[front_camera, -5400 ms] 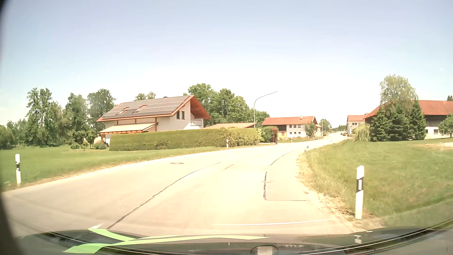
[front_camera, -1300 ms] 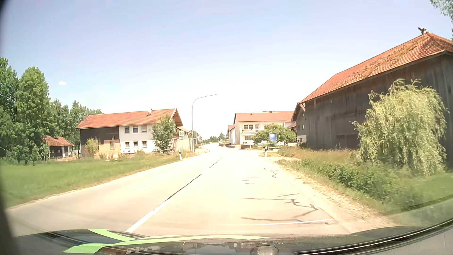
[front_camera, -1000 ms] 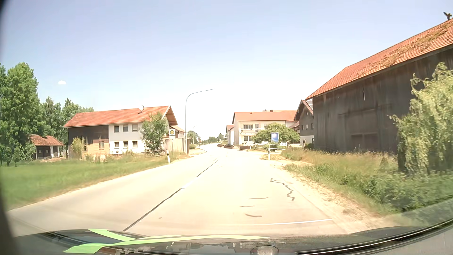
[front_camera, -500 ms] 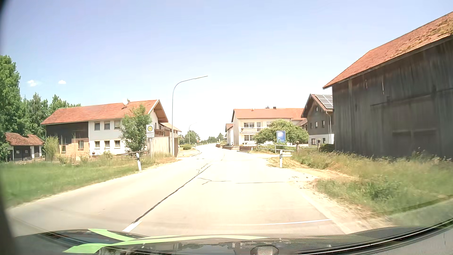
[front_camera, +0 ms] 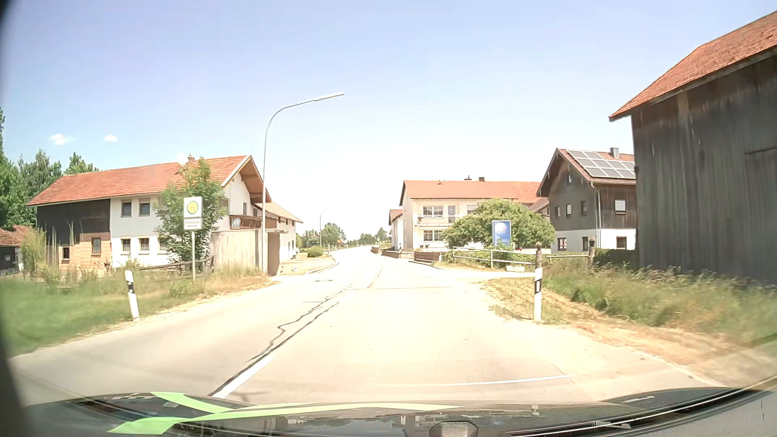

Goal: Follow the waypoints while adhering to traffic rules and regulations

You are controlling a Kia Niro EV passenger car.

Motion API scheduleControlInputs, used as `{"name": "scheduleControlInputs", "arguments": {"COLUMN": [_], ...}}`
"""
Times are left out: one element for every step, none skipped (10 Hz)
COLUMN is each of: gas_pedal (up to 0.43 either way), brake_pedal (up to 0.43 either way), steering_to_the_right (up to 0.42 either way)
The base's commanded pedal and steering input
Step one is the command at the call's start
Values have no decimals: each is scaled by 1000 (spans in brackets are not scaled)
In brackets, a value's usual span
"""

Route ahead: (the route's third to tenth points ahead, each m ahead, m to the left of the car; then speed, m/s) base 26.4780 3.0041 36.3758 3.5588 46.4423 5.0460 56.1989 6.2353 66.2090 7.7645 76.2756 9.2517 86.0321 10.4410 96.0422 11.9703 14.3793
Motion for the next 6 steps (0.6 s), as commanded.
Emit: {"name": "scheduleControlInputs", "arguments": {"gas_pedal": [197, 189, 189, 189, 189, 197], "brake_pedal": [0, 0, 0, 0, 0, 0], "steering_to_the_right": [-8, -9, -12, -12, -14, -15]}}
